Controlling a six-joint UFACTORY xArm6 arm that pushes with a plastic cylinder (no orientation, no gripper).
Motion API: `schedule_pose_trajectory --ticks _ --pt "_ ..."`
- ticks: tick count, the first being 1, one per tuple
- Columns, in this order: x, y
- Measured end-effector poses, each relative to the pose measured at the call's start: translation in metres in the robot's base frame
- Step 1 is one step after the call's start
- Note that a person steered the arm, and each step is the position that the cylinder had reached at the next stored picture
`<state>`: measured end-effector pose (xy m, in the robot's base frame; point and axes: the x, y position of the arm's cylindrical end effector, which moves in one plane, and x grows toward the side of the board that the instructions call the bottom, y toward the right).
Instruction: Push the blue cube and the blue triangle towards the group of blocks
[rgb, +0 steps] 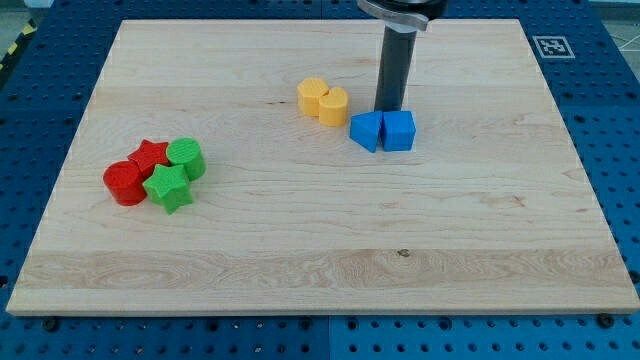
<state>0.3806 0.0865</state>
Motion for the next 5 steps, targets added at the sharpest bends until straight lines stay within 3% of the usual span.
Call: schedule_pose_trajectory --ticks 2,3,5 --pt "0.002 0.049" --pt "0.034 0.059" --pt "0.048 0.054"
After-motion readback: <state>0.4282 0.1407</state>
